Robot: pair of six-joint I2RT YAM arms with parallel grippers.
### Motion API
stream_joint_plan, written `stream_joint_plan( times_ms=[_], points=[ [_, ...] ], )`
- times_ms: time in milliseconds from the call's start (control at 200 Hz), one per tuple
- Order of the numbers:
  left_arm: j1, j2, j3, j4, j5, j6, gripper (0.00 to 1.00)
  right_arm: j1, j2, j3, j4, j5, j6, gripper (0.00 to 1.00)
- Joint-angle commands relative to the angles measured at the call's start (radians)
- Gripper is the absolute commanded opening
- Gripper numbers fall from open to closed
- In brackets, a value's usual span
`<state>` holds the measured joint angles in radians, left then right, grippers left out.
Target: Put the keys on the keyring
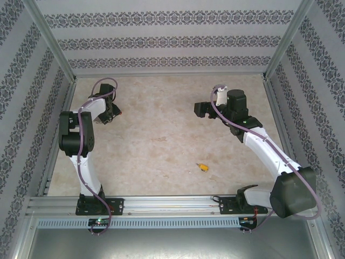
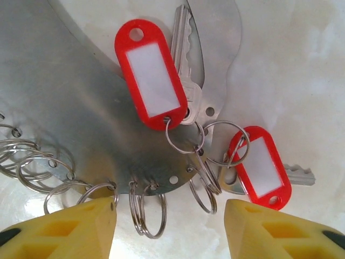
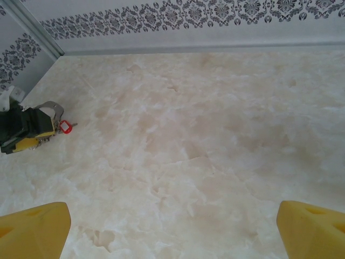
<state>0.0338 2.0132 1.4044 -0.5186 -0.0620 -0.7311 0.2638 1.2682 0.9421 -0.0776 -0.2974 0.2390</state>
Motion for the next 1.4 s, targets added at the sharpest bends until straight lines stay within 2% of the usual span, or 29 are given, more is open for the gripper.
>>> stream_joint_plan(
  times_ms=[0, 245, 325, 400, 604, 764, 844, 1114, 1289, 1394],
  points=[
    [0.000, -0.018, -0.004, 0.035, -0.040, -0.029, 0.50, -0.013, -0.014, -0.010, 0.019, -0.017, 0.017, 0.98],
    [0.000, -0.021, -0.017, 0.048, -0.029, -0.009, 0.25, -0.015, -0.004, -0.010, 0.023, -0.014, 0.017, 0.98],
    [0.000, -0.031, -0.029, 0.055, -0.012, 0.009, 0.10, -0.014, -0.003, -0.009, 0.024, -0.011, 0.018, 0.98],
    [0.000, -0.045, -0.051, 0.063, 0.014, 0.020, 0.00, -0.015, -0.002, -0.008, 0.023, -0.008, 0.017, 0.98],
    [-0.017, -0.127, -0.154, 0.089, 0.102, 0.067, 0.00, -0.010, -0.035, -0.027, -0.007, 0.006, 0.018, 0.98],
    [-0.088, -0.242, -0.288, 0.107, 0.160, 0.075, 0.00, -0.010, -0.070, -0.100, -0.009, 0.002, 0.041, 0.98],
    [-0.155, -0.301, -0.366, 0.126, 0.203, 0.054, 0.00, -0.006, -0.081, -0.141, -0.002, -0.013, 0.060, 0.98],
    [-0.474, -0.404, -0.499, 0.173, 0.286, -0.064, 0.00, 0.042, -0.057, -0.209, -0.001, -0.018, 0.099, 0.98],
    [-0.571, -0.450, -0.566, 0.249, 0.372, -0.146, 0.21, 0.084, -0.015, -0.214, -0.002, -0.019, 0.108, 0.97],
    [-0.577, -0.512, -0.554, 0.232, 0.416, -0.120, 0.41, 0.114, 0.019, -0.211, -0.005, -0.027, 0.102, 0.95]
  ],
)
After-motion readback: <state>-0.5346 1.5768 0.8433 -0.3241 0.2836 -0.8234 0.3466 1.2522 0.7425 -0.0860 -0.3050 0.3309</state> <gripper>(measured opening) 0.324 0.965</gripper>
